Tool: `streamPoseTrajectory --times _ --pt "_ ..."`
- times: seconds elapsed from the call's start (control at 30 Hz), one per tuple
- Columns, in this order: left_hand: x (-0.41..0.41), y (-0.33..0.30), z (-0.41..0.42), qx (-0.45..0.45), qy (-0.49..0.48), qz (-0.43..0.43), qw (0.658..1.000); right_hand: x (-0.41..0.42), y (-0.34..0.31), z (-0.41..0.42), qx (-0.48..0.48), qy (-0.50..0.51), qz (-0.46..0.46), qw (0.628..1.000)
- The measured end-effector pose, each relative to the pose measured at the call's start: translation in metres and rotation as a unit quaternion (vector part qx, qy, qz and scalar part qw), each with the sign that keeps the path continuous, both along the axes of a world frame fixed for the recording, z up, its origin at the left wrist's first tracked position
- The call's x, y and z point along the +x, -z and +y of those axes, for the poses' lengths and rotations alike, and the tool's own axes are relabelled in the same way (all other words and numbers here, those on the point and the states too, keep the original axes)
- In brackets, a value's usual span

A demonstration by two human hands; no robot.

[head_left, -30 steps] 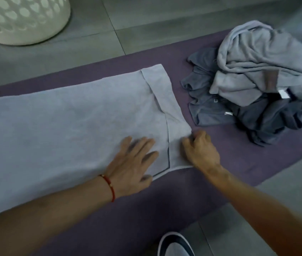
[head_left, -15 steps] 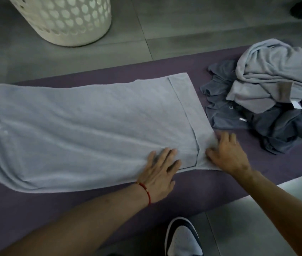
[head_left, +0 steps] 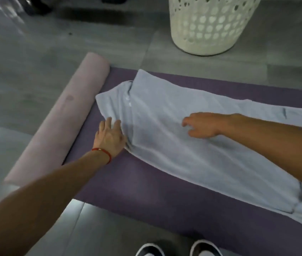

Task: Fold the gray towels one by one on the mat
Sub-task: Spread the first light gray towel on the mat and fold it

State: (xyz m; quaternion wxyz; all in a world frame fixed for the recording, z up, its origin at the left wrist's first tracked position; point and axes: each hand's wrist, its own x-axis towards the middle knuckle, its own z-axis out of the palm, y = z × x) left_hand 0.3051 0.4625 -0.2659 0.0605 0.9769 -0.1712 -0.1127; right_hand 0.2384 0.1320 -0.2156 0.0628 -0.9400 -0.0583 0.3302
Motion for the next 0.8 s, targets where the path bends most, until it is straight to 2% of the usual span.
streamPoseTrajectory --times 0.07,0.13,0.3,0.43,0.53,0.63,0.7,0.73,0.8 --pt "0.024 0.007 0.023 -0.009 -0.066 0.028 0.997 0.051 0.012 0.035 0.009 -0.001 -0.031 0.999" --pt "0.047 0.016 0.041 -0.008 -0.088 0.046 0.995 0.094 0.024 0.065 0.02 -0.002 -0.068 0.998" --pt "0.098 0.03 0.037 -0.037 -0.056 0.054 0.996 0.168 0.06 0.101 0.042 -0.028 -0.104 0.993" --pt "0.138 0.051 0.016 -0.029 -0.012 0.03 0.999 0.17 0.096 0.096 0.027 -0.044 -0.082 0.995" --pt "0.164 0.058 0.003 -0.022 -0.012 0.042 0.999 0.146 0.104 0.083 0.041 -0.036 -0.198 0.979" --pt "0.176 0.058 -0.006 0.012 -0.03 0.068 0.997 0.14 0.094 0.074 0.043 -0.095 -0.354 0.93" --pt "0.177 0.055 -0.012 0.028 -0.039 0.048 0.998 0.159 0.087 0.073 -0.003 -0.122 -0.437 0.891" --pt "0.175 0.053 -0.014 0.031 -0.046 0.037 0.998 0.174 0.083 0.076 -0.03 -0.107 -0.455 0.884" --pt "0.169 0.051 -0.015 0.044 -0.068 0.037 0.996 0.206 0.079 0.086 -0.062 -0.056 -0.445 0.892"
